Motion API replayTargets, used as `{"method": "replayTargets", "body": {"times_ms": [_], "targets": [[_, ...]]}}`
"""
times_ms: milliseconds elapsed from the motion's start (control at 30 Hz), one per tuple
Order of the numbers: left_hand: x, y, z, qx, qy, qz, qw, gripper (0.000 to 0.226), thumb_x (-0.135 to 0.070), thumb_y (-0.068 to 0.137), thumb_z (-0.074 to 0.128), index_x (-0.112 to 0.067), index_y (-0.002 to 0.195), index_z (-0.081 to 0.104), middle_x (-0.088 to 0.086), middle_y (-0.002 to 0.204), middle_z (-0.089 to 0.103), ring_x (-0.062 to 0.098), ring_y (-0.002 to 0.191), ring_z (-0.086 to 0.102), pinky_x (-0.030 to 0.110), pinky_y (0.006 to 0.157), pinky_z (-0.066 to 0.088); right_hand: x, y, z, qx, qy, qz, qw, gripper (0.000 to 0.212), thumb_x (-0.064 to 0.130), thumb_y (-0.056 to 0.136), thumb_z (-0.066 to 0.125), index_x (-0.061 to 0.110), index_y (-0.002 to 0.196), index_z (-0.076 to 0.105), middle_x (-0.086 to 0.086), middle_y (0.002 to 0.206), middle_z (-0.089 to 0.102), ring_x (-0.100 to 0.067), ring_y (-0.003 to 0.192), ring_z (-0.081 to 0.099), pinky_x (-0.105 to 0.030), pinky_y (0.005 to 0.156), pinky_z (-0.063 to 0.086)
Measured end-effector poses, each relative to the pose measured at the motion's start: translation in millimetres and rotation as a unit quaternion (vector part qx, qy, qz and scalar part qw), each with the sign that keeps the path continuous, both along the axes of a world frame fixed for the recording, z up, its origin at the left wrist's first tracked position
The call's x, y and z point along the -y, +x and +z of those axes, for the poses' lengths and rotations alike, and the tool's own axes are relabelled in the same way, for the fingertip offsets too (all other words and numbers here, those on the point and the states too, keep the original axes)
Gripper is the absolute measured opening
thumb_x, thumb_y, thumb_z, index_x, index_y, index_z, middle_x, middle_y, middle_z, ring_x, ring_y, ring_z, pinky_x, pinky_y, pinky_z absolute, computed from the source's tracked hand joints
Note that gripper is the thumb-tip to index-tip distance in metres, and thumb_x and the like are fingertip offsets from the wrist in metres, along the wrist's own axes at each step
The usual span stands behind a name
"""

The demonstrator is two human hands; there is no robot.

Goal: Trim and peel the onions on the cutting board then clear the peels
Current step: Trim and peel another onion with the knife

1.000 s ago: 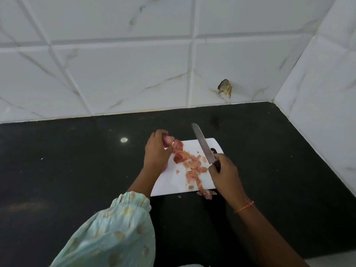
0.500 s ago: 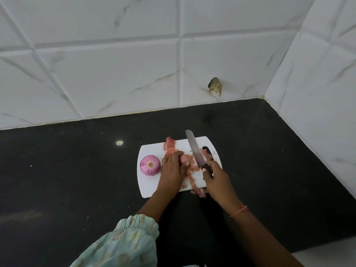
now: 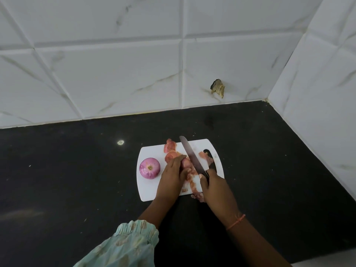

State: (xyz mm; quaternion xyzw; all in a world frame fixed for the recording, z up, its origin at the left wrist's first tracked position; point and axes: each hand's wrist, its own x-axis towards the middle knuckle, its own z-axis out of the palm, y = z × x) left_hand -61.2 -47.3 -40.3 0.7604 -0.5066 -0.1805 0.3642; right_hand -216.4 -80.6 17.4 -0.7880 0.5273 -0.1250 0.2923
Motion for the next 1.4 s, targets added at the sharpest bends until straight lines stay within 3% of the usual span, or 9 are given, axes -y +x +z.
{"method": "replayTargets", "body": {"times_ms": [200, 467, 567, 633, 800, 1000, 1167, 1400], "targets": [[-1.4, 4.6, -1.0, -0.049, -0.023, 0.003, 0.999, 0.039, -0.021, 0.099, 0.060, -0.032, 0.135, 0.051, -0.005, 0.121, 0.066, 0.011, 0.103, 0.064, 0.031, 0.093, 0.054, 5.7, -2.1, 1.8, -0.046, 0.032, 0.015, 0.998, 0.037, 0.043, 0.103, 0.036, 0.012, 0.099, 0.056, -0.003, 0.086, 0.063, -0.019, 0.077, 0.061, -0.031, 0.064, 0.044], [-1.5, 5.5, -2.6, -0.085, -0.035, 0.002, 0.996, 0.034, -0.020, 0.097, 0.064, -0.041, 0.121, 0.052, -0.012, 0.108, 0.068, 0.000, 0.095, 0.065, 0.013, 0.082, 0.052, 15.1, 10.1, 19.3, -0.128, 0.014, 0.049, 0.990, 0.037, 0.037, 0.105, 0.032, 0.008, 0.109, 0.054, -0.006, 0.093, 0.060, -0.019, 0.079, 0.053, -0.028, 0.066, 0.036], [-0.6, 6.6, -1.4, -0.092, -0.045, 0.007, 0.995, 0.036, -0.018, 0.096, 0.066, -0.043, 0.117, 0.051, -0.013, 0.103, 0.068, -0.002, 0.092, 0.065, 0.017, 0.079, 0.054, 18.6, 1.4, 19.4, -0.125, 0.019, 0.069, 0.990, 0.038, 0.038, 0.104, 0.033, 0.009, 0.107, 0.056, -0.004, 0.087, 0.058, -0.020, 0.079, 0.058, -0.032, 0.066, 0.043], [-1.4, 7.5, -1.1, -0.097, -0.044, 0.002, 0.994, 0.036, -0.015, 0.094, 0.067, -0.040, 0.117, 0.053, -0.013, 0.102, 0.068, -0.002, 0.091, 0.065, 0.019, 0.079, 0.055, 18.5, -5.4, 17.6, -0.128, 0.028, 0.071, 0.989, 0.037, 0.040, 0.103, 0.034, 0.011, 0.106, 0.057, -0.005, 0.088, 0.060, -0.022, 0.082, 0.061, -0.034, 0.068, 0.046], [-1.1, 8.5, -2.2, -0.088, -0.038, -0.010, 0.995, 0.034, -0.015, 0.094, 0.067, -0.032, 0.121, 0.055, -0.010, 0.107, 0.070, 0.000, 0.094, 0.066, 0.022, 0.083, 0.056, 20.7, 3.4, 22.1, -0.147, 0.001, 0.082, 0.986, 0.036, 0.039, 0.104, 0.034, 0.010, 0.107, 0.055, -0.007, 0.095, 0.062, -0.021, 0.081, 0.057, -0.031, 0.066, 0.039], [-1.6, 8.4, -3.4, -0.087, -0.037, -0.010, 0.995, 0.036, -0.012, 0.092, 0.069, -0.031, 0.120, 0.056, -0.009, 0.104, 0.070, 0.002, 0.092, 0.066, 0.027, 0.082, 0.056, 18.9, -1.1, 19.4, -0.144, 0.011, 0.085, 0.986, 0.035, 0.039, 0.104, 0.035, 0.010, 0.105, 0.055, -0.001, 0.083, 0.053, -0.019, 0.075, 0.054, -0.030, 0.064, 0.037], [-0.3, 9.6, -2.9, -0.079, -0.041, -0.018, 0.996, 0.037, -0.011, 0.090, 0.071, -0.031, 0.118, 0.056, -0.008, 0.105, 0.069, 0.003, 0.092, 0.067, 0.029, 0.082, 0.057, 27.1, 10.2, 17.9, -0.140, 0.020, 0.076, 0.987, 0.036, 0.037, 0.103, 0.037, 0.006, 0.107, 0.055, -0.011, 0.099, 0.064, -0.028, 0.092, 0.062, -0.030, 0.067, 0.037], [0.4, 9.7, -2.6, -0.076, -0.045, -0.020, 0.996, 0.036, -0.016, 0.090, 0.072, -0.033, 0.118, 0.056, -0.011, 0.105, 0.069, 0.002, 0.092, 0.066, 0.025, 0.081, 0.056, 17.9, 5.9, 10.1, -0.148, -0.001, 0.071, 0.986, 0.036, 0.039, 0.104, 0.033, 0.010, 0.110, 0.053, -0.008, 0.100, 0.064, -0.024, 0.092, 0.063, -0.031, 0.067, 0.038]]}}
